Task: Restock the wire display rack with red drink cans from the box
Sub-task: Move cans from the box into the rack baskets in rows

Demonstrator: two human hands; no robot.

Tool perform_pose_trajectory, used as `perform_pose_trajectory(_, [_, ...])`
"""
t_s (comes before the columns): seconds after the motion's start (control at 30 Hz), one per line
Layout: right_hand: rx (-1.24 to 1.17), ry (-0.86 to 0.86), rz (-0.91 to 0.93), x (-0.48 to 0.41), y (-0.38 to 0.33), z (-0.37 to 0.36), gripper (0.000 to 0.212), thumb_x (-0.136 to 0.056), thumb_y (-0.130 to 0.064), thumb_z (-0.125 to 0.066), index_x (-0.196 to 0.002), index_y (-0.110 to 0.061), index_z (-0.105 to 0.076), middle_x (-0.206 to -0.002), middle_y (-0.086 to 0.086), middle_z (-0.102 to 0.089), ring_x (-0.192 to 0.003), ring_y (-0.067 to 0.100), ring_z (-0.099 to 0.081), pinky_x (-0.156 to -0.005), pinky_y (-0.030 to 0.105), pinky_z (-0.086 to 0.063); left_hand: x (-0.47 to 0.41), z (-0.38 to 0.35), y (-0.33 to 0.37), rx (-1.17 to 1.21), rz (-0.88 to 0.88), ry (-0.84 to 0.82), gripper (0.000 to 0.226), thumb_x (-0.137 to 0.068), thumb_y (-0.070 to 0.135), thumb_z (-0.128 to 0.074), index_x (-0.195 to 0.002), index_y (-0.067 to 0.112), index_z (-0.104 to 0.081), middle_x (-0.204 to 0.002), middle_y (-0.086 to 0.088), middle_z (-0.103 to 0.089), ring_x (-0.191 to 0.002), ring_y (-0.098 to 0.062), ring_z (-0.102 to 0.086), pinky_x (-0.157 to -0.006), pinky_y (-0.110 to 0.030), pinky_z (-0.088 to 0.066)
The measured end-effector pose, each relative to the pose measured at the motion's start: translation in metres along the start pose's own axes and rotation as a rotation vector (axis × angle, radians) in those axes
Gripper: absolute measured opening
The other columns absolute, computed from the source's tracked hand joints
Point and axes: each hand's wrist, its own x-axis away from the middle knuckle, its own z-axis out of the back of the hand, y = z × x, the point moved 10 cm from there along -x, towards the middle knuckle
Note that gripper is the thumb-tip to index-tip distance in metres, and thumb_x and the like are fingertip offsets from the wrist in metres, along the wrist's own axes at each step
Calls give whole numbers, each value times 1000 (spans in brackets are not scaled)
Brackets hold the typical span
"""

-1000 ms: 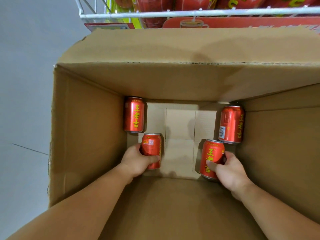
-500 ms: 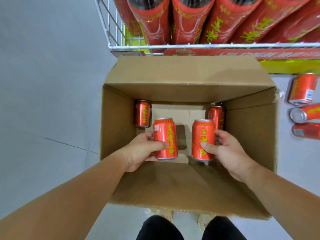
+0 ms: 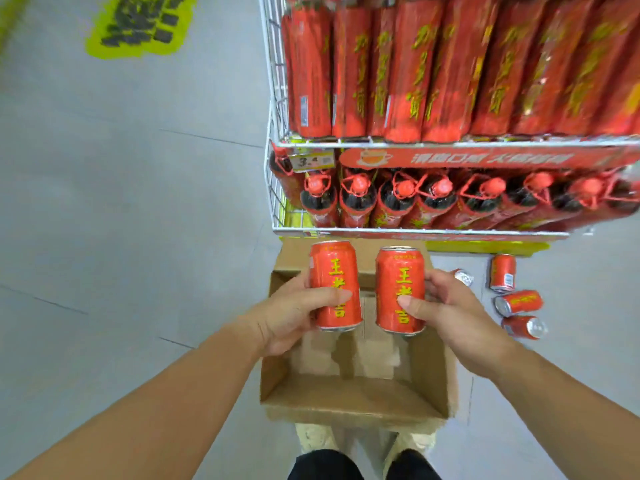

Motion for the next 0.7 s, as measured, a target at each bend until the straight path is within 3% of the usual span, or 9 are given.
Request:
perform_pose_trajectory(0.07, [-8,-9,33,28,-40,2,49,-78,-2,-78,-122,-11,-60,-115,8,-71,-110,25,-67,-88,32,-57,36,-13,37,-9,-44,11,60,-73,16,-82,-128,19,-58,-104,-2,-77,-97,-20,-74,-94,-40,-58])
perform_pose_trajectory(0.17, [-7,9,113,72,-106,6,47,-83,1,-73,-126,-9,-58,-119,9,-70,-109,26,-67,-91,39,-56,88,-28,92,-53,-132,15,68,-70,21,-80,-133,15,-55,-107,-5,-76,-97,-22,-74,-91,-41,-59])
perform_pose_trajectory(0.27, [-6,2,194,121,-169,7,51,-83,-6,-77,-130,-11,-57,-120,8,-69,-104,21,-67,-69,21,-55,143,-47,137,-100,-192,-8,69,-69,19,-80,-134,13,-55,-108,-5,-75,-95,-18,-73,-78,-31,-59])
perform_pose_trajectory(0.3, [-10,13,222,137,-189,7,50,-84,-7,-76,-130,-11,-57,-120,8,-69,-107,21,-66,-72,22,-55,160,-53,154,-117,-216,-10,70,-69,19,-80,-135,13,-55,-109,-5,-74,-96,-18,-73,-79,-31,-59])
perform_pose_trajectory(0.4, [-10,40,293,178,-246,5,59,-74,-20,-78,-129,-14,-59,-119,7,-70,-112,23,-67,-92,41,-55,209,-73,204,-178,-305,-28,74,-69,22,-83,-136,16,-54,-120,-10,-72,-106,-24,-71,-88,-38,-59])
perform_pose_trajectory(0.5, [-9,46,378,216,-303,-2,58,-71,-26,-76,-127,-20,-59,-119,7,-70,-109,23,-68,-87,40,-56,252,-89,249,-208,-383,-39,89,-60,30,-90,-140,17,-51,-125,-11,-71,-112,-27,-70,-93,-42,-58])
perform_pose_trajectory(0.57, [-8,63,447,239,-341,-4,57,-72,-26,-76,-126,-20,-60,-119,6,-70,-110,23,-68,-95,47,-54,277,-96,277,-213,-435,-36,96,-59,32,-93,-142,16,-47,-128,-12,-69,-113,-30,-70,-94,-49,-58])
perform_pose_trajectory(0.7, [-17,87,553,281,-405,-5,70,-70,-24,-78,-135,-18,-54,-121,8,-69,-110,25,-68,-95,51,-54,326,-107,331,-234,-549,-36,95,-64,32,-93,-143,16,-43,-131,-12,-67,-115,-30,-69,-98,-53,-56])
